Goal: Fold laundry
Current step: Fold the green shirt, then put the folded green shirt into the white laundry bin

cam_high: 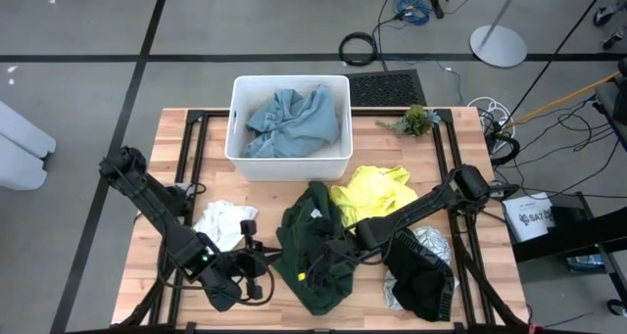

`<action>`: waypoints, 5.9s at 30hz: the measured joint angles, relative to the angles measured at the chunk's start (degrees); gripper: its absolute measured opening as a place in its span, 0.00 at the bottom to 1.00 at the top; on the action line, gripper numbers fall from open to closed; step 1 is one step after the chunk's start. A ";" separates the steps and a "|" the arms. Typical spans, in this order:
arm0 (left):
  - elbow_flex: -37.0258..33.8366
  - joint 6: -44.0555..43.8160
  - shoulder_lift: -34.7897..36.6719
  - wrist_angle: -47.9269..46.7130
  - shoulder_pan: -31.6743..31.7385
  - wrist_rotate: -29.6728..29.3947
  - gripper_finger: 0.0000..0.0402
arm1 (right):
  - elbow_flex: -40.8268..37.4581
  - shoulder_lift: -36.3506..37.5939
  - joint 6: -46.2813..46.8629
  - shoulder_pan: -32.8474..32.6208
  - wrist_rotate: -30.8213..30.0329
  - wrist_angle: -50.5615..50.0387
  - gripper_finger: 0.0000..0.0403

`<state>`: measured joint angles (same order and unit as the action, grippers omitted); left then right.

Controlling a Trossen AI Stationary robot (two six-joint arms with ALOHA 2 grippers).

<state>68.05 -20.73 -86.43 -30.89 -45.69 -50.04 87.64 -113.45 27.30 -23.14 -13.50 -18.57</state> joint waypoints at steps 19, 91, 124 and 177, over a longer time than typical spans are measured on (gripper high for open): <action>-0.22 0.39 -0.25 0.07 2.19 6.34 0.11 | -0.04 -2.29 -2.10 -0.64 4.92 4.44 0.44; -0.22 6.09 -13.73 9.50 8.93 22.93 0.23 | -0.04 5.31 4.63 -1.73 4.05 -17.27 0.44; 0.37 3.77 -30.64 16.40 13.90 45.22 0.61 | -0.04 5.20 4.36 -1.70 4.27 -16.36 0.44; -0.33 19.49 5.41 10.44 8.17 11.60 0.05 | -0.04 15.19 11.07 -9.62 -2.93 -24.95 0.44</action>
<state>67.72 -1.24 -81.02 -20.46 -37.52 -38.45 87.59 -98.26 38.37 -32.75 -16.43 -43.53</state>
